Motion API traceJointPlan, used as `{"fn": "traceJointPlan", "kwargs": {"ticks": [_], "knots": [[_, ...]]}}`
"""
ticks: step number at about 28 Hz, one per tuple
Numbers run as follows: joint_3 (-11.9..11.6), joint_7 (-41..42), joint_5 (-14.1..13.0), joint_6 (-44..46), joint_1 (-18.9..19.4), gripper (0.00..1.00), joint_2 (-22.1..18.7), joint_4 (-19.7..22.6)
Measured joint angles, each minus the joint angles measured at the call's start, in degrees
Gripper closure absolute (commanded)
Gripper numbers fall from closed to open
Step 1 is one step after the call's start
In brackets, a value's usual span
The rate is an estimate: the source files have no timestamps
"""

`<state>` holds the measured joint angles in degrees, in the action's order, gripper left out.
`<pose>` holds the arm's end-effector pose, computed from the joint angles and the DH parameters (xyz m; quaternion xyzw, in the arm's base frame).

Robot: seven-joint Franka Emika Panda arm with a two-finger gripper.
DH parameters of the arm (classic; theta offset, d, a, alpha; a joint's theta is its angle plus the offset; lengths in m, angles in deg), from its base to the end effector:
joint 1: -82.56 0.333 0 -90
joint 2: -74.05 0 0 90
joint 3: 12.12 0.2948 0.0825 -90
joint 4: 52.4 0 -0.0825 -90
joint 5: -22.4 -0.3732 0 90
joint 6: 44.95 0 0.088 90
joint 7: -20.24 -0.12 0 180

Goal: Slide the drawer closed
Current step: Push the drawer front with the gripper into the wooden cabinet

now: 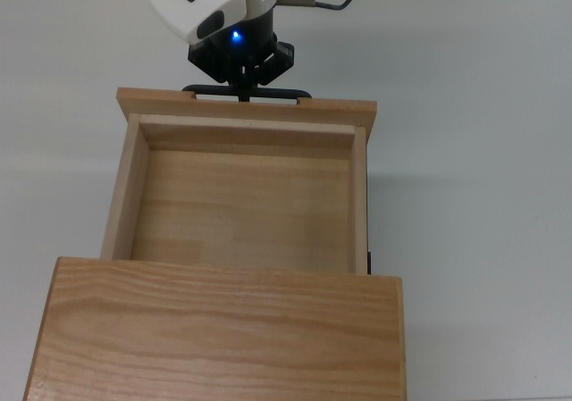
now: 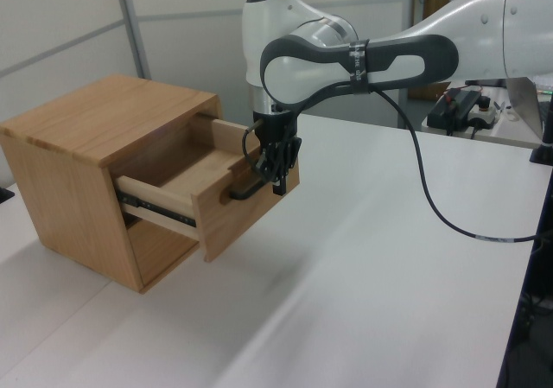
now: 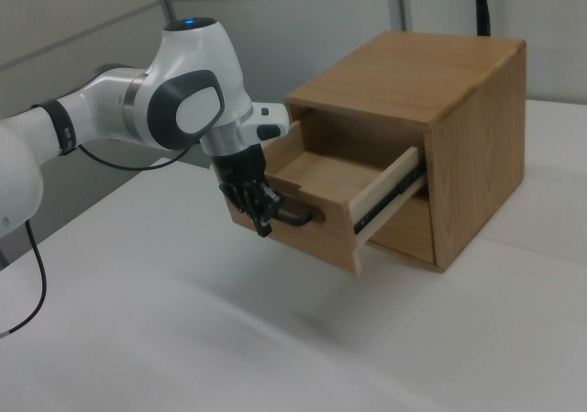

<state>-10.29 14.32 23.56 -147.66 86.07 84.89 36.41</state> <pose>0.6101 0.0536 0.5107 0.9996 -0.0035 0.0273 0.0043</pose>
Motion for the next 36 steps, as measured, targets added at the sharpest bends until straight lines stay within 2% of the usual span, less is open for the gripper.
{"fn": "traceJointPlan", "kwargs": {"ticks": [7, 14, 18, 36], "knots": [[0.00, -0.68, 0.01, -5.02, 0.00, 1.00, 2.74, -0.90], [-0.01, -1.49, 0.33, -6.91, -0.03, 1.00, 8.11, -7.40], [-0.06, -1.64, 0.65, -11.66, -0.07, 1.00, 10.36, -9.26], [-0.36, -1.90, 0.78, -39.58, -0.45, 1.00, 15.28, -9.91]]}}
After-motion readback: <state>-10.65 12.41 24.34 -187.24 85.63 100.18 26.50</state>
